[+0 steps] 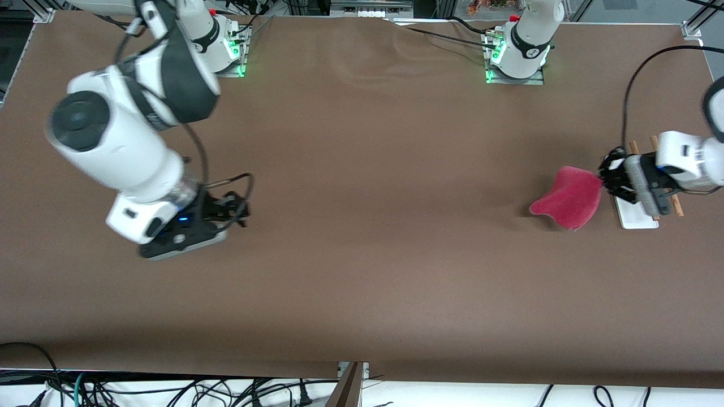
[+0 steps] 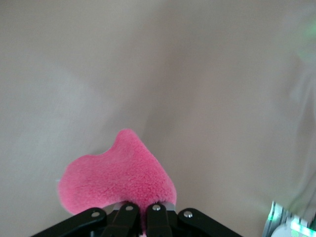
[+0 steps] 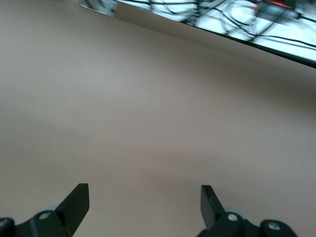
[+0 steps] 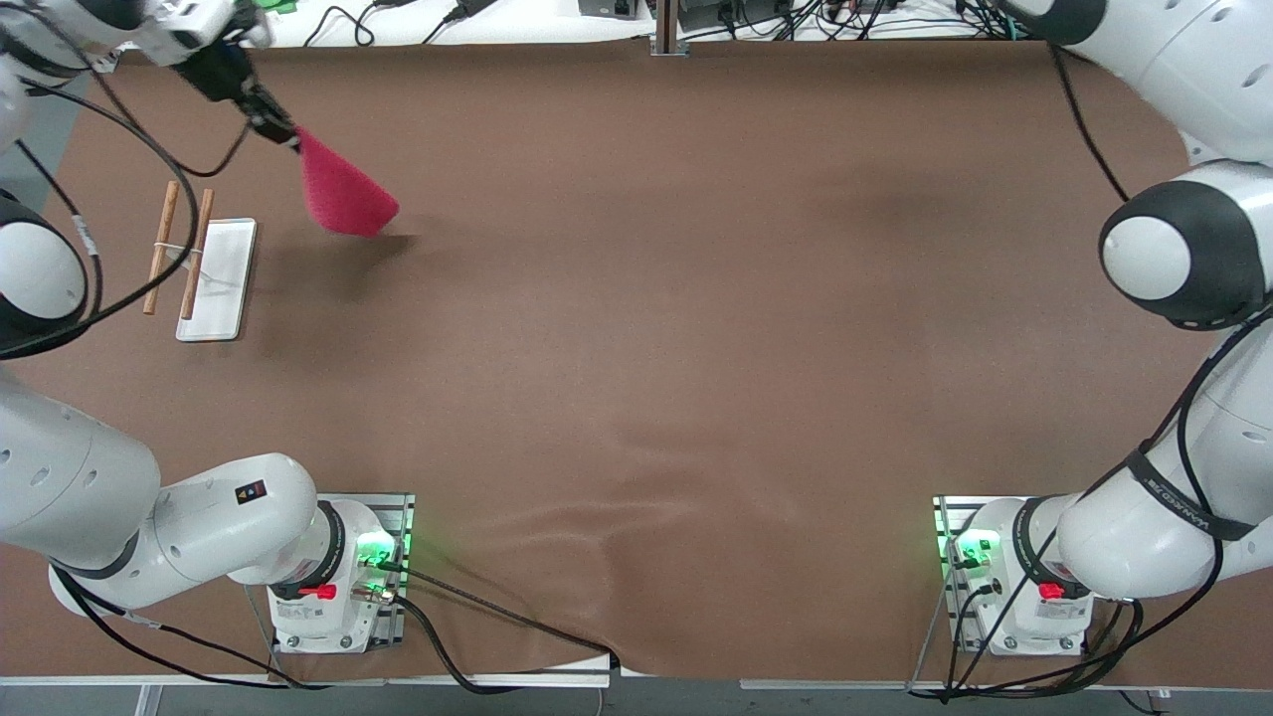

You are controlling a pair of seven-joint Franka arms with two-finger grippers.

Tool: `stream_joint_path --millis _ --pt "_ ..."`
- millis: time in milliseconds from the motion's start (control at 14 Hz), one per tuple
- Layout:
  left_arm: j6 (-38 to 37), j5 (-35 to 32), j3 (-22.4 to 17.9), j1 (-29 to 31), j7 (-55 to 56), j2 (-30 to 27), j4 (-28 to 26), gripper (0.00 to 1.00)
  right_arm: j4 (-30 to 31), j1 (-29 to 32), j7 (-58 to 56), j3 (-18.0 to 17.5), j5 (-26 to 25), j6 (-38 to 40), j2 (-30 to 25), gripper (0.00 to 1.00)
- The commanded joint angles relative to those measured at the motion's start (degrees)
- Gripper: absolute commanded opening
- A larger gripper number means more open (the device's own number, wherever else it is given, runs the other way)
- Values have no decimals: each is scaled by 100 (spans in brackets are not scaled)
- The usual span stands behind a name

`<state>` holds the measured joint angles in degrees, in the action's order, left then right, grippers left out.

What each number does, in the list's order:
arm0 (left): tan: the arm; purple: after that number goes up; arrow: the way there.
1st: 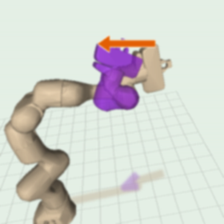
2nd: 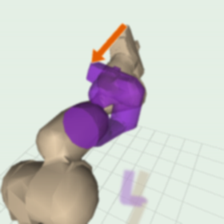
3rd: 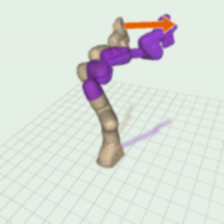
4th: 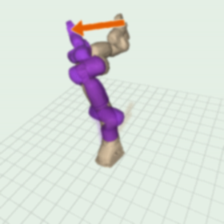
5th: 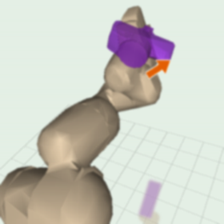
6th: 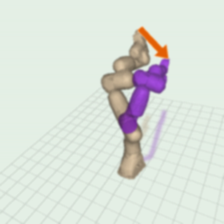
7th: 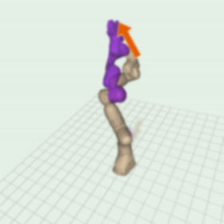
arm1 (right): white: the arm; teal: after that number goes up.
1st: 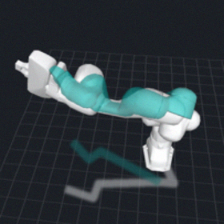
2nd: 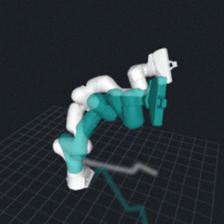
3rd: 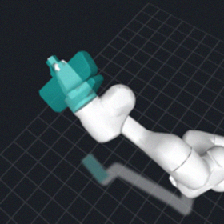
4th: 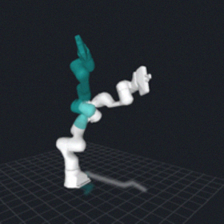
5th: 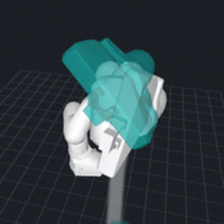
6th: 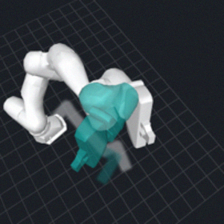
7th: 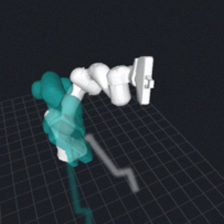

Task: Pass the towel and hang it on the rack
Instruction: 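Drape the towel over the wooden rods while the right gripper withdraws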

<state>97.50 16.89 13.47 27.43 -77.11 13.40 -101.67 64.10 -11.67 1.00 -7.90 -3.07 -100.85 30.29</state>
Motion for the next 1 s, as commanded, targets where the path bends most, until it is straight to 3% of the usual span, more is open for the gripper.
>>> stream_joint_path --millis 0,286,429,786,929 --pt "-441 -134 104 849 -909 565 663 0 41 462 -250 -72 -18 547 -278 100" --pt "-750 -440 104 1624 -1840 997 1044 0 277 1043 -389 -19 -62 1032 -752 100" --pt "-741 -564 104 2036 -2280 1111 1061 0 741 1350 -898 25 -71 1076 -1173 100" --pt "-750 -854 86 2696 -3072 1515 1465 0 1989 1642 -917 34 -80 1217 -2254 100" --pt "-741 -863 86 2907 -3414 1726 1606 0 2167 1703 -909 253 -71 1209 -2553 100"
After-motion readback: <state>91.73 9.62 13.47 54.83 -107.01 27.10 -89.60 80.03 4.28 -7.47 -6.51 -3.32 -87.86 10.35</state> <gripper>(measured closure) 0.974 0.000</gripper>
